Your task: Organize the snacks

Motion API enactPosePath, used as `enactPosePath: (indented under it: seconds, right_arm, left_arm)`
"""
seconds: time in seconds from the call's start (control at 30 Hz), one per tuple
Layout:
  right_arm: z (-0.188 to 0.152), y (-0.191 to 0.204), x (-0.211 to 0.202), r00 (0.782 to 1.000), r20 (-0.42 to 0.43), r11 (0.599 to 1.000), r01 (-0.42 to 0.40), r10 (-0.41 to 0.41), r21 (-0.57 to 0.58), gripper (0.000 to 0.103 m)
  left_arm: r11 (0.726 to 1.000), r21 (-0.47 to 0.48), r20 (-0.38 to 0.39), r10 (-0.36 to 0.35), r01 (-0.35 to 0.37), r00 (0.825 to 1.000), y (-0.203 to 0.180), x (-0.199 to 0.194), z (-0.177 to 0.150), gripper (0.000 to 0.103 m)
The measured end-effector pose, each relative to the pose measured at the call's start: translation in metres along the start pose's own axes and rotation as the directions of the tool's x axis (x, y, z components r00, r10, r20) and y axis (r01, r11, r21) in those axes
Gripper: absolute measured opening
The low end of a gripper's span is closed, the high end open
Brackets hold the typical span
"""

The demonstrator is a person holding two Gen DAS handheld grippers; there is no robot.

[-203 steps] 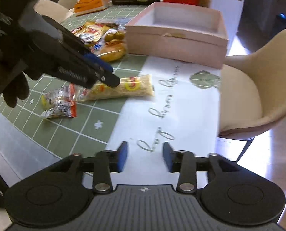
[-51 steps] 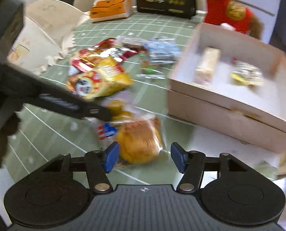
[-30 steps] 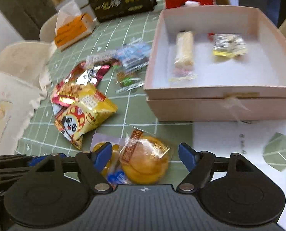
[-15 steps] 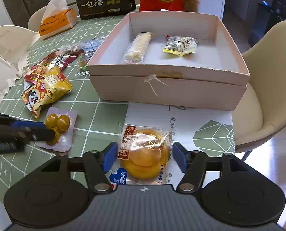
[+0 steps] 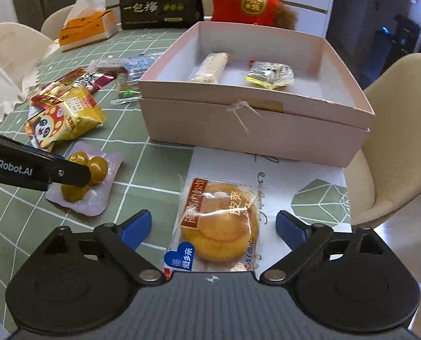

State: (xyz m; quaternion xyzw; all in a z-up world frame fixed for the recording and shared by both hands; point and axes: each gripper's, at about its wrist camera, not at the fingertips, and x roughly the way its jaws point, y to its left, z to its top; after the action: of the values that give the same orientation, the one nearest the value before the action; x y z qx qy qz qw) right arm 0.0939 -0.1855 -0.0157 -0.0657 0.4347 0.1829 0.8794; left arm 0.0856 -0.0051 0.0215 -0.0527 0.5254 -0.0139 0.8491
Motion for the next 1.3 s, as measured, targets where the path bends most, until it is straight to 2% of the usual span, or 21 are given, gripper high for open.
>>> enactPosePath:
  seconds: [0.07, 0.33, 0.53, 0.6, 0.67, 0.7, 0.8, 0.97, 1.17, 1.3]
  right_arm:
    - [-0.002, 0.001, 0.0, 1.0, 0.01, 1.0, 0.007, -0.008, 0.008, 0.098]
    - [-0.008, 0.001, 0.0, 0.999, 0.039, 0.999, 0.024, -0.025, 0.028, 0.102]
    - [-0.013, 0.002, 0.0, 0.997, 0.068, 0.999, 0.031, -0.033, 0.032, 0.103]
    - [-0.014, 0.002, 0.0, 0.997, 0.075, 0.999, 0.031, -0.033, 0.032, 0.103]
    - [-0.014, 0.002, -0.001, 0.996, 0.08, 0.999, 0.031, -0.033, 0.032, 0.103]
    - [-0.015, 0.002, -0.001, 0.996, 0.083, 0.999, 0.03, -0.032, 0.03, 0.103]
    - [-0.017, 0.002, -0.001, 0.995, 0.096, 0.999, 0.028, -0.03, 0.027, 0.103]
    - [-0.021, 0.004, -0.003, 0.993, 0.113, 0.999, 0.031, -0.034, 0.032, 0.103]
    - [-0.022, 0.004, -0.005, 0.995, 0.1, 0.999, 0.021, -0.024, 0.029, 0.103]
    - [-0.023, 0.002, -0.008, 0.997, 0.075, 0.999, -0.027, 0.028, -0.023, 0.103]
  left_arm:
    - [1.0, 0.007, -0.011, 0.003, -0.003, 1.0, -0.004, 0.006, 0.002, 0.05]
    - [0.999, 0.032, 0.01, 0.013, -0.013, 1.0, -0.011, 0.014, 0.013, 0.05]
    - [0.999, 0.031, 0.023, -0.01, 0.01, 1.0, -0.006, 0.015, 0.013, 0.05]
    - [0.999, 0.023, 0.027, -0.038, 0.037, 0.999, -0.001, 0.012, 0.009, 0.047]
    - [0.997, 0.003, 0.033, -0.074, 0.074, 0.997, 0.005, 0.009, 0.004, 0.038]
    - [0.996, 0.001, 0.034, -0.086, 0.086, 0.996, 0.007, 0.008, -0.001, 0.036]
    - [0.997, 0.036, 0.029, -0.072, 0.071, 0.997, 0.006, 0.0, -0.015, 0.035]
    - [0.997, 0.036, 0.01, -0.071, 0.071, 0.997, 0.006, -0.009, -0.031, 0.035]
    - [0.997, 0.031, 0.012, -0.07, 0.07, 0.997, 0.003, -0.007, -0.027, 0.036]
    - [0.996, -0.001, 0.027, -0.094, 0.094, 0.995, 0.005, -0.003, -0.024, 0.036]
